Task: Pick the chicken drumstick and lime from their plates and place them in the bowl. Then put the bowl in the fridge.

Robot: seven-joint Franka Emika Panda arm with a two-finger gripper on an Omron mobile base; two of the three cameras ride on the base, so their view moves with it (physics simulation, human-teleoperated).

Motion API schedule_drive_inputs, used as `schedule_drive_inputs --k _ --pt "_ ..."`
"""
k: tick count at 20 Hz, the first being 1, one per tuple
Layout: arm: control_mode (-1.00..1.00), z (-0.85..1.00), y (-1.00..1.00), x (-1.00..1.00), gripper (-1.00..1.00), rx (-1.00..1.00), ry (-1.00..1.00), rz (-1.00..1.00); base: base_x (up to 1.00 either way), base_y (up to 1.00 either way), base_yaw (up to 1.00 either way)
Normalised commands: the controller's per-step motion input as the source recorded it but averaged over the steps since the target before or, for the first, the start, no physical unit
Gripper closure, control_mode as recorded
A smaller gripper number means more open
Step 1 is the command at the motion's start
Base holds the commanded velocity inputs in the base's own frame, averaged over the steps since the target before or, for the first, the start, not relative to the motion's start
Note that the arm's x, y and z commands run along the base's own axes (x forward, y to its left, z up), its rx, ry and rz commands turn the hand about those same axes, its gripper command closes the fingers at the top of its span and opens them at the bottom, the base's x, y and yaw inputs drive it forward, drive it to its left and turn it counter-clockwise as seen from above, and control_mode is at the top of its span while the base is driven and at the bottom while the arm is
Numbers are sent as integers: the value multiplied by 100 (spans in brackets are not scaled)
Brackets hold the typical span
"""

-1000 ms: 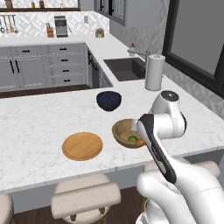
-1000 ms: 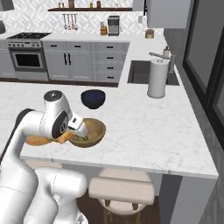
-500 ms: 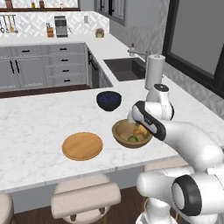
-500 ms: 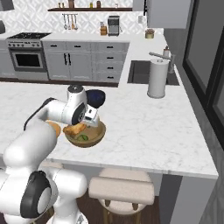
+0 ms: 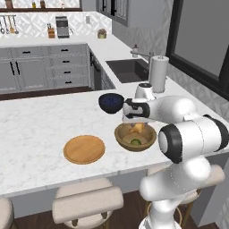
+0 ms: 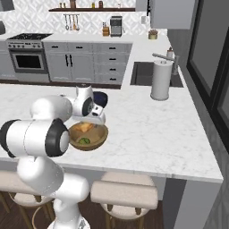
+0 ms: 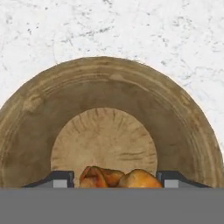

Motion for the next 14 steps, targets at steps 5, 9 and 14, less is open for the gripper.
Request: schedule_drive_inputs --k 5,9,14 --pt "-100 -61 -16 2 100 -5 4 0 0 0 0" --pt "-100 -42 -6 0 100 0 4 0 0 0 0" --pt "-100 -14 0 0 -100 0 1 0 0 0 0"
